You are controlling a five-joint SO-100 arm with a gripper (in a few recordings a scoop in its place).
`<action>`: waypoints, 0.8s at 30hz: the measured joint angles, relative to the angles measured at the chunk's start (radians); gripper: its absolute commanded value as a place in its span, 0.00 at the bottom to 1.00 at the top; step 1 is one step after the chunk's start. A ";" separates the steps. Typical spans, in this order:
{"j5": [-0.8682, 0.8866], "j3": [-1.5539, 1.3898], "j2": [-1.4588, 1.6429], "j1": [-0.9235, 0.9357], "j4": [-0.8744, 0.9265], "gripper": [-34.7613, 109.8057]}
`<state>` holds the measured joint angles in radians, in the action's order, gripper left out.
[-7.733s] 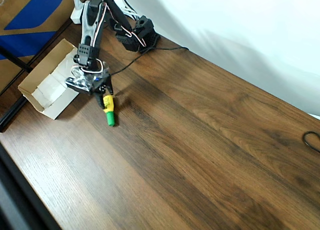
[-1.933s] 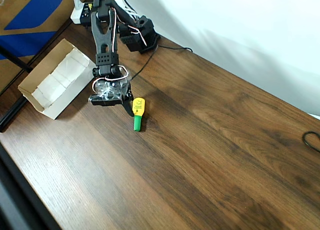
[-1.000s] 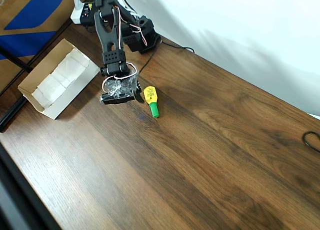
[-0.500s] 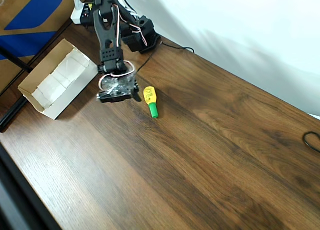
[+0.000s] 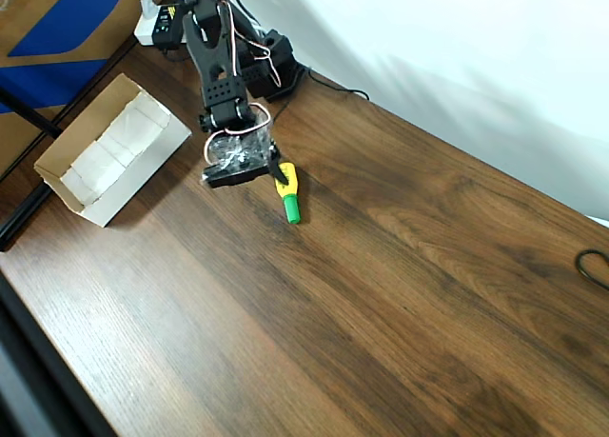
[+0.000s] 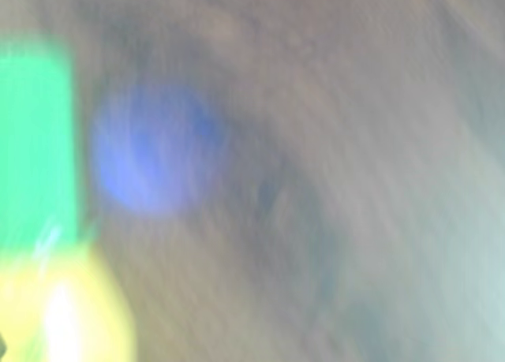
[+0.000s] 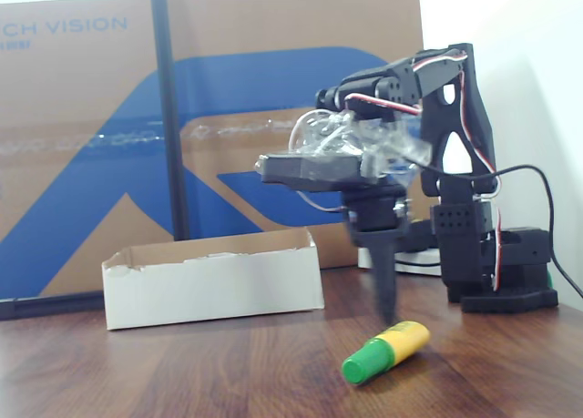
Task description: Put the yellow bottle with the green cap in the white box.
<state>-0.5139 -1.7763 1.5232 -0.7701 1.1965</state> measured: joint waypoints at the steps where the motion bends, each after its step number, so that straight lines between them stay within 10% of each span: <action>1: -0.015 0.000 0.000 -0.011 0.021 0.42; 24: -0.325 0.000 -0.006 -0.044 0.331 0.43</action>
<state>-0.8391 -1.7763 1.5171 -0.8145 1.5278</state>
